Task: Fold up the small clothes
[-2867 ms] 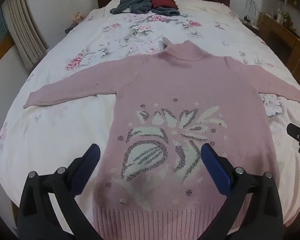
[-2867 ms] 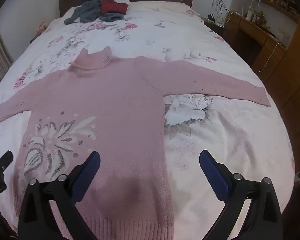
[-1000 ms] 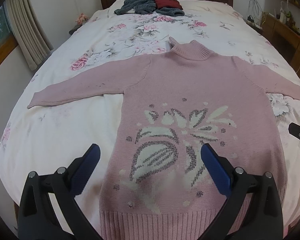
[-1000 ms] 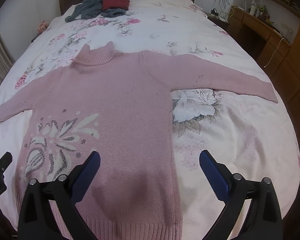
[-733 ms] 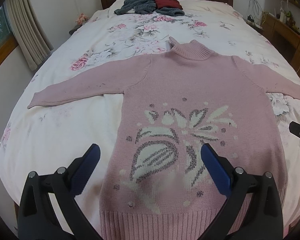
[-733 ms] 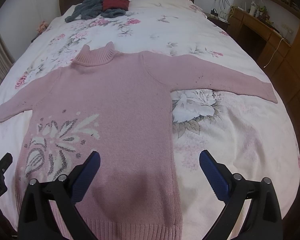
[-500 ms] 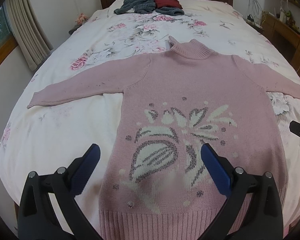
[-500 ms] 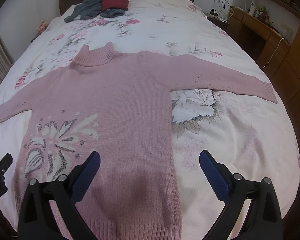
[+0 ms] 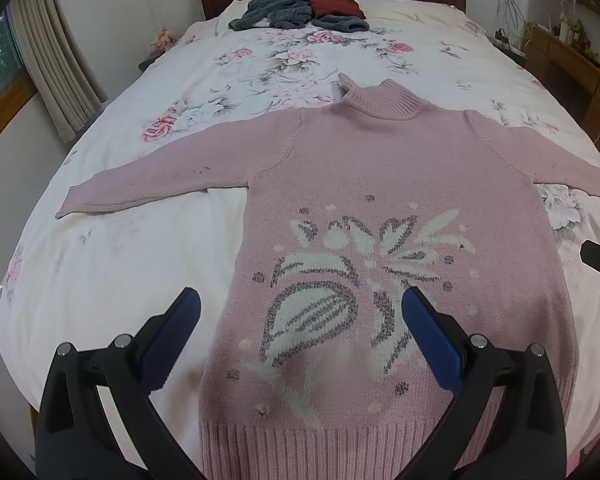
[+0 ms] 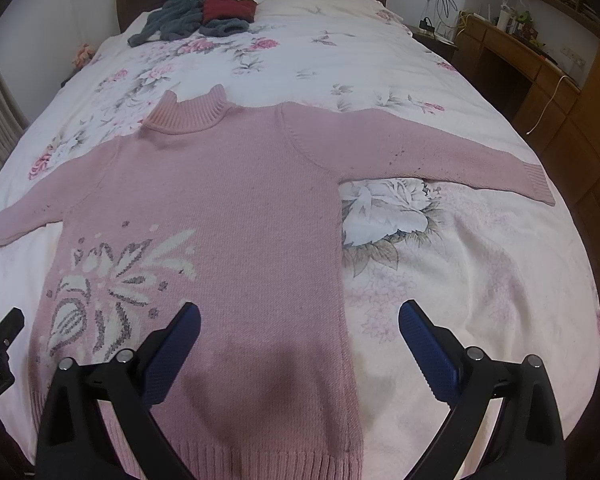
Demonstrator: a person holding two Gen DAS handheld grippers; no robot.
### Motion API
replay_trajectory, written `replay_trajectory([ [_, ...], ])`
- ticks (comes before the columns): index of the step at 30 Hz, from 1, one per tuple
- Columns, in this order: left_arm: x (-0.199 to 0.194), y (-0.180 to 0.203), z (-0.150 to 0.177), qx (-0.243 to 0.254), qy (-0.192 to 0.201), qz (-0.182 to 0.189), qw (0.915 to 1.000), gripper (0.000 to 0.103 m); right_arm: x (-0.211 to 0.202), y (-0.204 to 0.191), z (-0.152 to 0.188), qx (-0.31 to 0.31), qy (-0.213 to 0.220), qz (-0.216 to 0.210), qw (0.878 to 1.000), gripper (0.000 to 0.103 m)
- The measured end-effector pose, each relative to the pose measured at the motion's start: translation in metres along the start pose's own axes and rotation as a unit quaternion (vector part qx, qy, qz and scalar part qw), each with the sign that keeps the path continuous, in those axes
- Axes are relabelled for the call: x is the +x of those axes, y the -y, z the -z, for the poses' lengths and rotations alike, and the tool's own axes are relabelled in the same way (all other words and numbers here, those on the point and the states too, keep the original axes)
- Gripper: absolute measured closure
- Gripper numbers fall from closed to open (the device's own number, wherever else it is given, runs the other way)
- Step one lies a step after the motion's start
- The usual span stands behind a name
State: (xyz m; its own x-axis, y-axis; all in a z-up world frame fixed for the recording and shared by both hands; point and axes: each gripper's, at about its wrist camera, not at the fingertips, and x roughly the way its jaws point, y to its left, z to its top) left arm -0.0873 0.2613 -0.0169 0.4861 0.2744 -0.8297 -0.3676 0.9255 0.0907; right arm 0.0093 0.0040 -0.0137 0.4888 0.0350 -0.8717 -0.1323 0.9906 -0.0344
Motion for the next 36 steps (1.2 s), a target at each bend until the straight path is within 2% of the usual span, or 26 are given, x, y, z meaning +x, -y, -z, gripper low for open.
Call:
replay_trajectory([
  [4, 0.006, 0.006, -0.004, 0.011, -0.005, 0.025, 0.9996, 0.003, 0.003, 0.012, -0.005, 0.001, 0.009, -0.017, 1.000, 0.004],
  [7, 0.017, 0.018, -0.015, 0.012, -0.012, 0.043, 0.9989, 0.003, 0.013, 0.048, -0.023, 0.034, 0.001, -0.034, 0.999, 0.004],
  [9, 0.023, 0.029, -0.029, 0.012, -0.011, 0.055, 0.9984, 0.003, 0.024, 0.096, -0.044, 0.078, -0.005, -0.041, 0.996, 0.004],
  [13, 0.037, 0.056, -0.066, 0.010, 0.002, 0.072, 0.9973, 0.003, 0.050, 0.190, -0.083, 0.149, -0.020, -0.012, 0.988, 0.004],
  [18, 0.056, 0.093, -0.113, 0.006, 0.018, 0.077, 0.9969, 0.003, 0.110, 0.323, -0.116, 0.253, -0.076, 0.005, 0.964, 0.004],
  [22, 0.067, 0.119, -0.133, 0.015, 0.031, 0.070, 0.9970, 0.003, 0.151, 0.390, -0.121, 0.314, -0.107, 0.002, 0.943, 0.006],
  [28, 0.085, 0.144, -0.144, 0.031, 0.029, 0.058, 0.9974, 0.003, 0.188, 0.423, -0.124, 0.340, -0.119, -0.027, 0.933, 0.008],
  [32, 0.092, 0.152, -0.143, 0.041, 0.029, 0.054, 0.9972, 0.003, 0.203, 0.430, -0.126, 0.351, -0.111, -0.025, 0.929, 0.011],
  [35, 0.096, 0.153, -0.142, 0.045, 0.028, 0.051, 0.9973, 0.003, 0.206, 0.432, -0.128, 0.349, -0.095, -0.018, 0.932, 0.026],
  [36, 0.097, 0.153, -0.142, 0.046, 0.027, 0.050, 0.9973, 0.003, 0.206, 0.430, -0.131, 0.348, -0.092, -0.017, 0.933, 0.039],
])
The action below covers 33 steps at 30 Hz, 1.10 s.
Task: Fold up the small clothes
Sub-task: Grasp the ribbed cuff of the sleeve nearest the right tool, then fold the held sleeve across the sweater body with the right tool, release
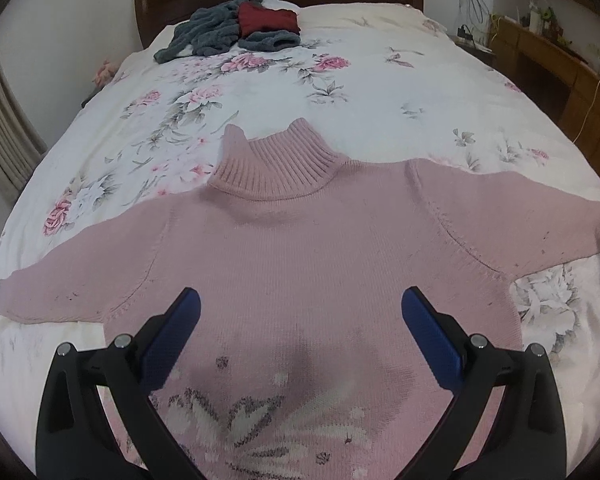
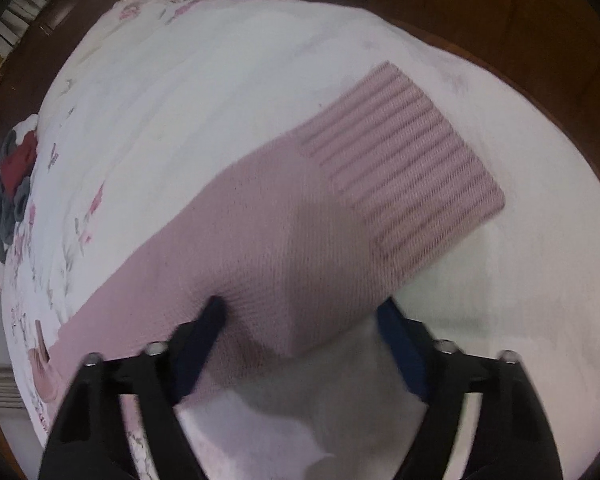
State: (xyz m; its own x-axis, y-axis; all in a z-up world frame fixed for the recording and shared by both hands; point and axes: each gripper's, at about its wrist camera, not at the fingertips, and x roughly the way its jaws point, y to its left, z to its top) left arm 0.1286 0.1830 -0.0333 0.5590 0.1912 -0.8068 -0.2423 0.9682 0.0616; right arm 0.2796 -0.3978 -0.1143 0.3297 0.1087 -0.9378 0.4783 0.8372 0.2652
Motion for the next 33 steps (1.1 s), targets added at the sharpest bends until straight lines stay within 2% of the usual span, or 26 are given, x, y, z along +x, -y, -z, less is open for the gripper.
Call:
replay_trajectory([
  [1, 0.001, 0.000, 0.000, 0.000, -0.001, -0.001, 1.0000, 0.003, -0.001, 0.000, 0.000, -0.001, 0.005, -0.005, 1.000, 0.054],
  [2, 0.001, -0.001, 0.001, 0.000, -0.002, -0.002, 1.0000, 0.003, -0.002, -0.002, -0.001, 0.000, 0.008, -0.014, 1.000, 0.058],
  [4, 0.001, -0.003, 0.001, -0.003, -0.002, -0.002, 1.0000, 0.003, -0.005, -0.004, -0.002, 0.000, 0.012, -0.029, 0.999, 0.081],
  [6, -0.001, -0.005, 0.002, -0.003, -0.001, -0.002, 1.0000, 0.003, -0.008, -0.009, -0.003, -0.005, 0.013, -0.052, 0.999, 0.092],
  [12, -0.002, -0.021, 0.006, -0.016, -0.008, -0.001, 0.9998, 0.003, -0.026, -0.033, 0.003, -0.019, 0.024, -0.087, 0.996, 0.093],
  [15, -0.002, -0.032, 0.010, -0.021, -0.011, -0.006, 0.9997, 0.003, -0.039, -0.048, 0.015, -0.039, 0.028, -0.111, 0.993, 0.093],
  [19, 0.000, -0.047, 0.015, -0.032, -0.019, -0.010, 0.9993, 0.003, -0.052, -0.088, 0.042, -0.081, 0.021, -0.151, 0.985, 0.093],
  [29, -0.002, -0.070, 0.023, -0.046, -0.026, -0.006, 0.9986, 0.003, -0.051, -0.207, 0.125, -0.170, -0.029, -0.251, 0.952, 0.093],
  [33, -0.002, -0.079, 0.025, -0.056, -0.028, 0.000, 0.9980, 0.003, -0.046, -0.252, 0.160, -0.224, -0.037, -0.255, 0.940, 0.093],
])
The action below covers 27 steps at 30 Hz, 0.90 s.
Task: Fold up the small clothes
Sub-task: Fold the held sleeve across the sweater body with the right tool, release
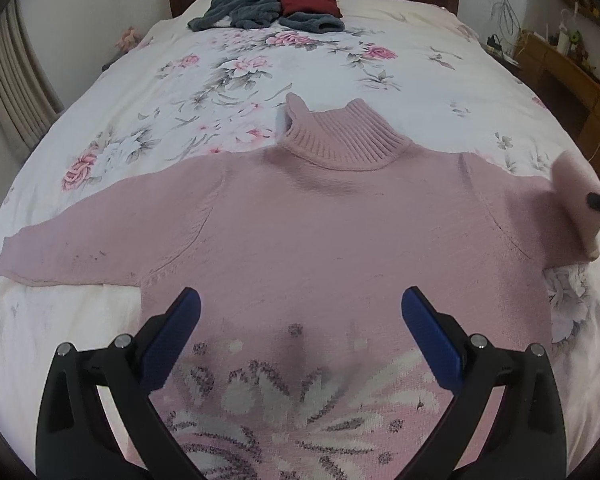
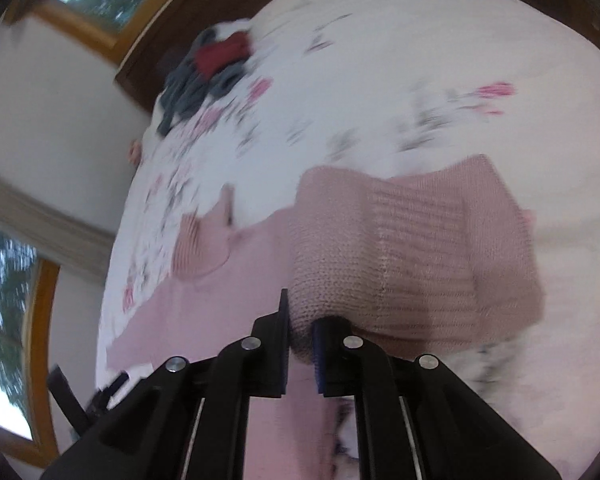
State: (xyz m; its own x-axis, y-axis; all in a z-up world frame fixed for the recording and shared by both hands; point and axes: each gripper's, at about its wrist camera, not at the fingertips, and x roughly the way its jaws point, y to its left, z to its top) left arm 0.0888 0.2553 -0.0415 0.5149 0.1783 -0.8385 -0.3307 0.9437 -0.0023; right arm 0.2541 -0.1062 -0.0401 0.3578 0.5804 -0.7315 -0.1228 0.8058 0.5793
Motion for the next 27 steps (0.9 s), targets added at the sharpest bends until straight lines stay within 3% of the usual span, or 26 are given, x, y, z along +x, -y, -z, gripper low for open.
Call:
replay_trajectory([
  [6, 0.004, -0.004, 0.000, -0.002, -0.005, 0.001, 1.0000, 0.003, 0.038, -0.032, 0.015, -0.030, -0.025, -0.014, 0.999, 0.093],
  [14, 0.007, 0.003, -0.008, -0.007, -0.011, 0.018, 0.9998, 0.003, 0.089, -0.037, 0.046, -0.065, -0.070, 0.031, 0.995, 0.092],
  [17, 0.009, 0.014, -0.015, -0.006, -0.016, 0.034, 0.9993, 0.003, 0.103, -0.033, 0.058, -0.071, -0.100, 0.039, 0.992, 0.085],
  [21, 0.015, 0.038, -0.024, 0.003, -0.033, 0.072, 0.9969, 0.003, 0.086, -0.036, 0.072, -0.111, -0.110, 0.039, 0.987, 0.074],
  [24, 0.024, 0.063, -0.030, 0.006, -0.051, 0.113, 0.9923, 0.003, 0.054, -0.029, 0.079, -0.123, -0.091, 0.046, 0.987, 0.062],
  [27, 0.042, 0.089, -0.036, -0.006, -0.085, 0.160, 0.9834, 0.004, 0.018, -0.001, 0.080, -0.101, -0.068, 0.060, 0.991, 0.062],
])
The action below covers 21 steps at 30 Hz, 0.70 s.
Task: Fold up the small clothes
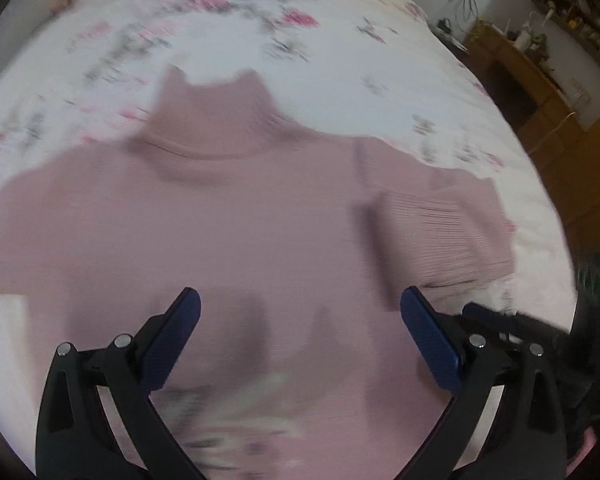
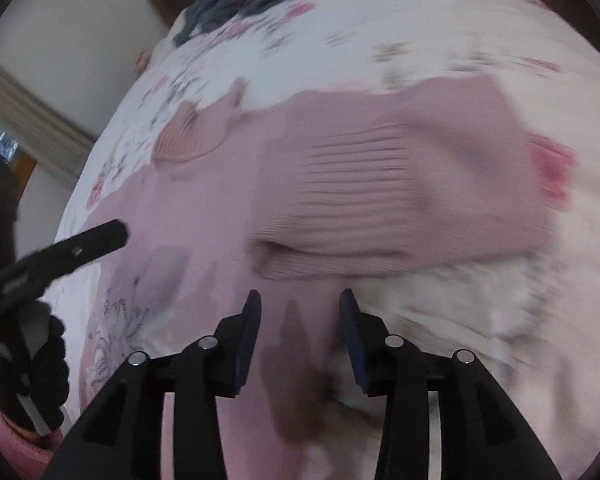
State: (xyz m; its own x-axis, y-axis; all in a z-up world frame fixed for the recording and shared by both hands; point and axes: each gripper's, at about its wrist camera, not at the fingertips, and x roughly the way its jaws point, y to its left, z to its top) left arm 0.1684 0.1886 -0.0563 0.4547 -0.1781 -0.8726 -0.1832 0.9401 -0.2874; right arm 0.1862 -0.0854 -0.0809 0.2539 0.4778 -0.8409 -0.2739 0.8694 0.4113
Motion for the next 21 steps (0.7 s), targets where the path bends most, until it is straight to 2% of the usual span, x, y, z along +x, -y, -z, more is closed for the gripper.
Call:
replay_trajectory([
  [4, 0.035, 0.025, -0.013, -0.024, -0.040, 0.054, 0.9975, 0.004, -0.029, 0.033, 0.008, 0.032, 0.020, 0.010, 0.999, 0.060],
  [7, 0.061, 0.044, -0.018, -0.027, -0.066, 0.064, 0.9954, 0.007, -0.044, 0.050, 0.017, 0.037, 0.031, 0.028, 0.998, 0.060],
  [8, 0.069, 0.049, -0.019, -0.027, -0.074, 0.069, 0.9946, 0.012, -0.046, 0.052, 0.018, 0.037, 0.033, 0.031, 0.998, 0.060],
  [9, 0.078, 0.055, -0.021, -0.028, -0.084, 0.073, 0.9934, 0.025, -0.049, 0.054, 0.020, 0.037, 0.035, 0.035, 0.998, 0.060],
  [13, 0.102, 0.067, -0.022, -0.040, -0.110, 0.088, 0.9892, 0.052, -0.051, 0.060, 0.025, 0.035, 0.039, 0.047, 0.998, 0.060],
  [14, 0.105, 0.069, -0.022, -0.039, -0.111, 0.086, 0.9893, 0.068, -0.050, 0.062, 0.026, 0.035, 0.038, 0.049, 0.997, 0.060],
  [15, 0.106, 0.071, -0.021, -0.037, -0.109, 0.081, 0.9901, 0.076, -0.049, 0.063, 0.026, 0.037, 0.036, 0.051, 0.997, 0.060],
  [17, 0.100, 0.072, -0.020, -0.037, -0.093, 0.079, 0.9919, 0.085, -0.049, 0.067, 0.028, 0.045, 0.034, 0.052, 0.997, 0.060],
  [21, 0.068, 0.062, -0.020, -0.034, -0.045, 0.087, 0.9947, 0.088, -0.048, 0.068, 0.026, 0.045, 0.038, 0.065, 0.996, 0.060],
])
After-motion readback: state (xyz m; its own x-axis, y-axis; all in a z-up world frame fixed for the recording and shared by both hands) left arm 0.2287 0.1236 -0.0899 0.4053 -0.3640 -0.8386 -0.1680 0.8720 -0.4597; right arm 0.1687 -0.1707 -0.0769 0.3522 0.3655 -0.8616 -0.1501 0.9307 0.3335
